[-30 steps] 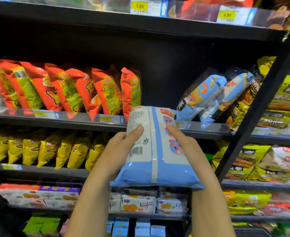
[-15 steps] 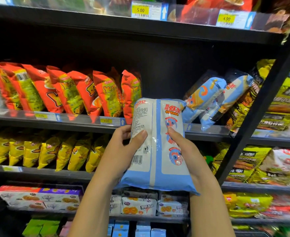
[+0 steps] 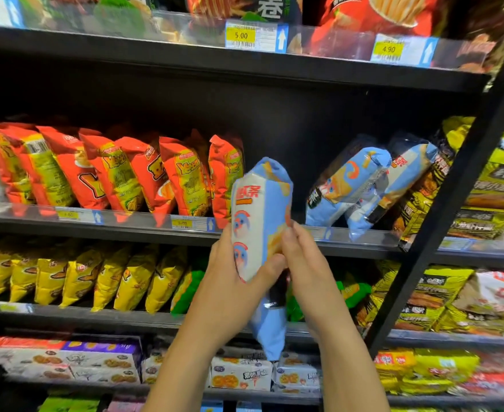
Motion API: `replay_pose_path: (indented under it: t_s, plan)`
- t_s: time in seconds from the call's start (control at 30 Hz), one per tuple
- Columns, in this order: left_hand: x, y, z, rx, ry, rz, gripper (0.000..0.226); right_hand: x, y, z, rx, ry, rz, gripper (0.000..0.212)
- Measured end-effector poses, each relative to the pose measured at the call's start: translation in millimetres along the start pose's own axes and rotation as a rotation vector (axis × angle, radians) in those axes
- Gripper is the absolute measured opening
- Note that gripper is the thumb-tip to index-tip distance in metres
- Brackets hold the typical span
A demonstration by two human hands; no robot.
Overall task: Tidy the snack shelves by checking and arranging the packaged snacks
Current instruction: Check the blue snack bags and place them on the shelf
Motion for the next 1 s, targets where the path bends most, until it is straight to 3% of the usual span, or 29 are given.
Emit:
replay_pose_path:
  t_s: [0.17,0.27,0.37,0.47,0.57,0.63,0.73,1.0]
  plan:
    - [0,-1,10,0.101,0.014,0.045,0.099,-3,0,5,-0.016,0.026,0.067,0.034]
    - [1,-6,17,0.303,0.032,0.137,0.099,-7,5,14,-0.070,0.103,0.055,0.029]
    - [4,-6,19,0.625,-0.026,0.227,0.087,-10,12,22,-0.157,0.097,-0.021,0.049]
    - [8,-8,16,0.768,-0.121,0.273,0.087,-9,19,19,-0.293,-0.064,-0.173,0.078]
    - [6,-9,15,0.753,-0.152,0.281,0.083,-5,20,15,-0.371,-0.179,-0.236,0.083]
    - [2,-10,18,0.671,-0.156,0.238,0.075,-5,19,18,-0.360,-0.155,-0.207,0.069]
    - [-7,-14,29,0.491,-0.021,0.172,0.061,-7,15,26,-0.263,-0.048,-0.124,0.046]
    - [-9,-12,30,0.284,-0.002,0.034,0.058,-11,21,29,-0.229,-0.064,0.008,0.053]
Point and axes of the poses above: each hand's wrist, its own x-axis away from the middle knuckle, its own z-axis out of the back of the hand, y = z × x, the point moved 4 cm from there along -x, towards the middle knuckle, and after that the axes turned 2 degrees about y, right-handed, at the moved point
